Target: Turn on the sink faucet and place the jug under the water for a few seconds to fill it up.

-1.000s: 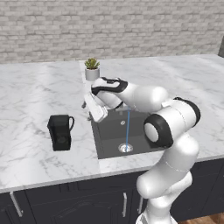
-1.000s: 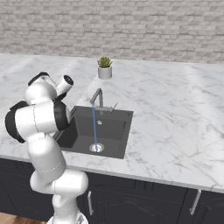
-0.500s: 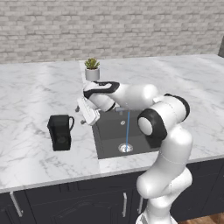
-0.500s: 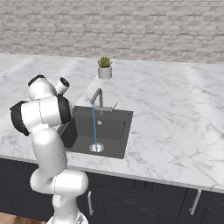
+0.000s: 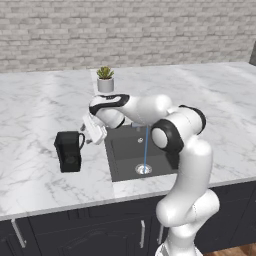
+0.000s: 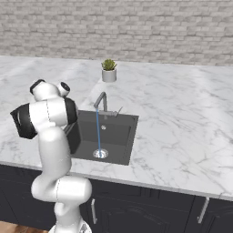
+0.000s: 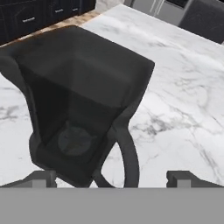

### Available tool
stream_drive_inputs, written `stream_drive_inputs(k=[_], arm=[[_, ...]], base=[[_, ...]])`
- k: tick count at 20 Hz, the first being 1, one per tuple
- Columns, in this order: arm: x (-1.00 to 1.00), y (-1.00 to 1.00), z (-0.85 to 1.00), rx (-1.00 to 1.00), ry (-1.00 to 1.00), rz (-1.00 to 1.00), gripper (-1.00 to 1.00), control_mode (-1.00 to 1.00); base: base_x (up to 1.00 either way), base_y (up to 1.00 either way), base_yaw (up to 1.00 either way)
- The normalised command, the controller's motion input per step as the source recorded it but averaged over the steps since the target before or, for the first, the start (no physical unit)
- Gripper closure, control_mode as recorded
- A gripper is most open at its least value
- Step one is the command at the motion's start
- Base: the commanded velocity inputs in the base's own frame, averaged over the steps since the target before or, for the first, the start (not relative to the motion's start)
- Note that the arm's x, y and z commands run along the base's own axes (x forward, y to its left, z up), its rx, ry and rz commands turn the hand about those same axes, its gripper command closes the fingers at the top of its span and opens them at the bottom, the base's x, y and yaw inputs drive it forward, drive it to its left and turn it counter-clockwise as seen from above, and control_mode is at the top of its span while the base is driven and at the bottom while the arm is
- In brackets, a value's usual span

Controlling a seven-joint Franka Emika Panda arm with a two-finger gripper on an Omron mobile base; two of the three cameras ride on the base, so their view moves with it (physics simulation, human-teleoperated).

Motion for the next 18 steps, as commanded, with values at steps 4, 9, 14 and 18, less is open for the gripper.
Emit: stream_drive_inputs(k=[4,9,14,18], arm=[[0.19,0.14,-0.18,0.00,0.07,0.00,-1.00,-1.00],[0.11,0.14,-0.16,0.00,0.06,0.00,-1.00,-1.00],[0.05,0.19,-0.17,0.00,0.06,0.00,-1.00,-1.00],[0.03,0.18,-0.16,0.00,0.04,0.00,-1.00,-1.00]], base=[[0.00,0.00,0.00],[0.00,0.00,0.00],[0.00,0.00,0.00],[0.00,0.00,0.00]])
